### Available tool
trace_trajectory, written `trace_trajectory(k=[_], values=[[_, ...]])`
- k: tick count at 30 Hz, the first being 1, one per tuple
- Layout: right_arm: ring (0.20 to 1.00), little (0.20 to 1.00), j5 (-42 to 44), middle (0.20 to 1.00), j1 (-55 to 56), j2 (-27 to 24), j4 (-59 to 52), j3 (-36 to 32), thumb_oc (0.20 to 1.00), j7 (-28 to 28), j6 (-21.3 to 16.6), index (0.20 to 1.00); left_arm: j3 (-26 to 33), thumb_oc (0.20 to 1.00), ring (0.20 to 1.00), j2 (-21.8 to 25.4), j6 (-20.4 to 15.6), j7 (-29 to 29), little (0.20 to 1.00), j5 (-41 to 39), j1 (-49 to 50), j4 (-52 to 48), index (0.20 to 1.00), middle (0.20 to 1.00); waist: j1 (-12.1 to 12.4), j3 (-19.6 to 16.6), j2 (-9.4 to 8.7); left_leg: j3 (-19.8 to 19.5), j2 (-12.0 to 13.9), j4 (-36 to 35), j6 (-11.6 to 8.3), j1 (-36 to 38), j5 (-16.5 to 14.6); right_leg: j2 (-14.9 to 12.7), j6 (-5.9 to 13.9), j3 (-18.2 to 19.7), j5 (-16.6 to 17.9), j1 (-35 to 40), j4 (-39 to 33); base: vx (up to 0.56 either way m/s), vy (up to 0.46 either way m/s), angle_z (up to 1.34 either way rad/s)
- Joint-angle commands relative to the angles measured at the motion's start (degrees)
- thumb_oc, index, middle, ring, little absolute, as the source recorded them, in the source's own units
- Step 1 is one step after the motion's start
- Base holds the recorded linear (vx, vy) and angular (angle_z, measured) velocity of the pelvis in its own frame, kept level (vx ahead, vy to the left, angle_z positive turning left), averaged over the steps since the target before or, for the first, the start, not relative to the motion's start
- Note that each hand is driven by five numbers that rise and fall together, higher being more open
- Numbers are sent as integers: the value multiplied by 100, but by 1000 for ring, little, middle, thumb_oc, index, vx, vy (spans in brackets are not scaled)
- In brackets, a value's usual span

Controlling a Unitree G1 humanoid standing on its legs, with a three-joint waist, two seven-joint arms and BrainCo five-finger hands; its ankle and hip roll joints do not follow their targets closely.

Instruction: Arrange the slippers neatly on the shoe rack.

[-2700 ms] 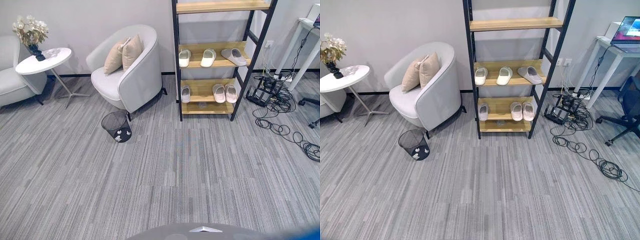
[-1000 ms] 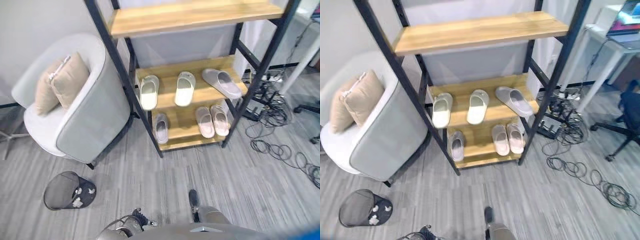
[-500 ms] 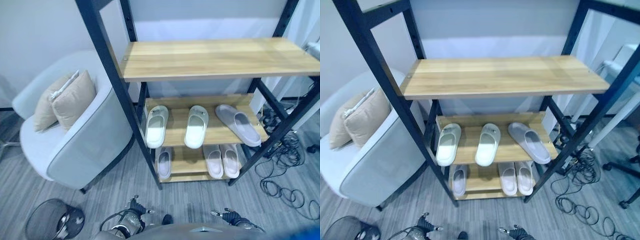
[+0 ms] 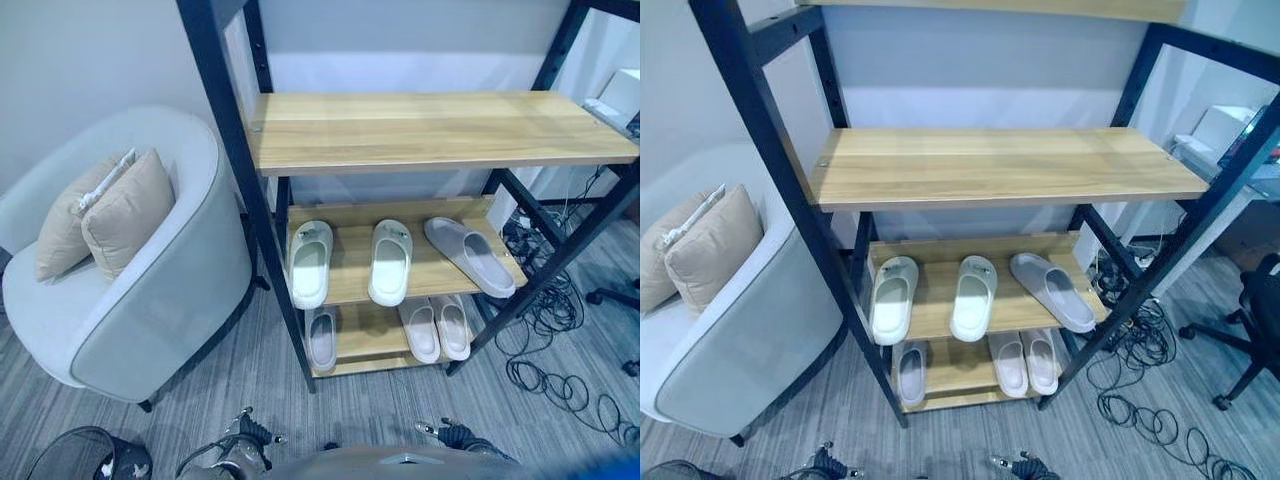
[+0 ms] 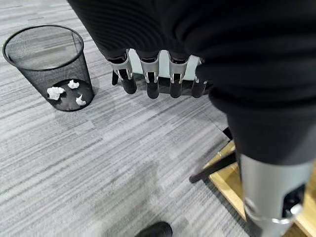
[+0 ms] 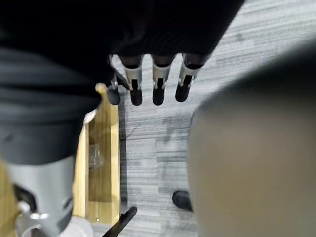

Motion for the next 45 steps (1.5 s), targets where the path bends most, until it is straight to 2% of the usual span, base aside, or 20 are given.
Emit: trace_trajectory(k=[1, 3, 7, 12, 18, 25, 26, 28, 31, 37, 43, 45], values=[[1000, 1000, -67, 1000, 495, 175, 278, 17, 1000, 24, 138, 1000, -17, 1000, 1000, -129, 36, 130, 1000, 161, 85, 180, 1000, 1000, 40, -82, -178, -13, 207, 417, -180, 472, -756, 460, -335, -395, 1013, 199, -929, 17, -275, 66], [1000, 1000, -89, 1000, 571, 138, 327, 77, 1000, 34, 150, 1000, 62, 1000, 1000, -176, 12, 172, 1000, 85, 142, 165, 1000, 1000, 38, -121, -213, -42, 324, 303, -320, 507, -703, 488, -403, -645, 1322, 500, -1614, -2, -361, 44], [1000, 1000, -141, 1000, 450, 62, 282, 216, 1000, -56, 81, 1000, 66, 1000, 1000, -260, -102, 115, 1000, 74, 110, 18, 1000, 1000, 87, -112, -171, -73, 492, 151, -487, 489, -543, 665, -491, -766, 1371, 512, -1671, -29, -211, 30], [1000, 1000, -44, 1000, 354, 111, 43, 207, 1000, -131, -73, 1000, 48, 1000, 1000, -325, -136, 139, 1000, 62, 140, 31, 1000, 1000, 79, -154, -100, -60, 653, -260, -565, 635, -256, 796, -546, -815, 1306, 562, -1671, -3, -55, 5], [1000, 1000, -75, 1000, 200, 424, -356, 584, 1000, 121, -238, 1000, -75, 1000, 1000, -328, -96, 126, 1000, 176, 203, 181, 1000, 1000, 131, -286, -45, -104, 669, -374, -548, 695, -192, 825, -549, -879, 1257, 581, -1671, 27, 20, -1], [1000, 1000, -324, 1000, -211, 690, -849, 1234, 1000, 713, -203, 1000, -282, 1000, 1000, -389, -81, 43, 1000, 382, 31, 230, 1000, 1000, 284, -334, -25, -298, 571, -374, -498, 453, -47, 738, -480, -1136, 1203, 537, -1671, -9, 42, 17], [1000, 1000, -267, 1000, 114, 333, -1277, 1397, 1000, 1319, -201, 1000, -216, 1000, 1000, -276, -96, -30, 1000, 314, -48, 200, 1000, 1000, 268, -307, -45, -263, 576, -374, -491, 416, -34, 727, -464, -1137, 1206, 502, -1671, -13, 19, 16], [1000, 1000, -267, 1000, 18, 454, -1562, 1520, 1000, 1402, -202, 1000, -241, 1000, 1000, -283, -96, -73, 1000, 352, -83, 129, 1000, 1000, 269, -290, -57, -289, 563, -374, -477, 380, -21, 706, -451, -1161, 1202, 485, -1671, -16, 29, 0], [1000, 1000, -381, 1000, -172, 691, -2019, 2009, 1000, 1890, -100, 1000, -361, 1000, 1000, -348, -114, -34, 1000, 403, -72, 238, 1000, 1000, 343, -300, -82, -355, 515, -374, -437, 303, -1, 662, -414, -1235, 1161, 467, -1671, 5, 53, -2], [1000, 1000, -450, 1000, -299, 740, -2915, 2783, 1000, 2536, -82, 1000, -468, 1000, 1000, -427, -106, 107, 1000, 453, 33, 477, 1000, 1000, 483, -343, -178, -421, 500, -374, -413, 280, -4, 645, -396, -1297, 1113, 505, -1671, 29, 29, 13], [1000, 1000, -319, 1000, -456, 492, -4317, 3226, 1000, 2782, -161, 1000, -547, 1000, 1000, -531, -131, 216, 1000, 419, 111, 552, 1000, 1000, 488, -369, -245, -401, 522, -374, -413, 317, -32, 643, -390, -1306, 1085, 535, -1671, 0, 0, 0], [1000, 1000, -270, 1000, -660, 303, -4902, 3323, 1000, 2707, -190, 1000, -623, 1000, 1000, -600, -128, 262, 1000, 411, 134, 561, 1000, 1000, 475, -381, -251, -387, 529, -374, -416, 321, -31, 643, -389, -1296, 1083, 539, -1671, 22, 16, 0]])
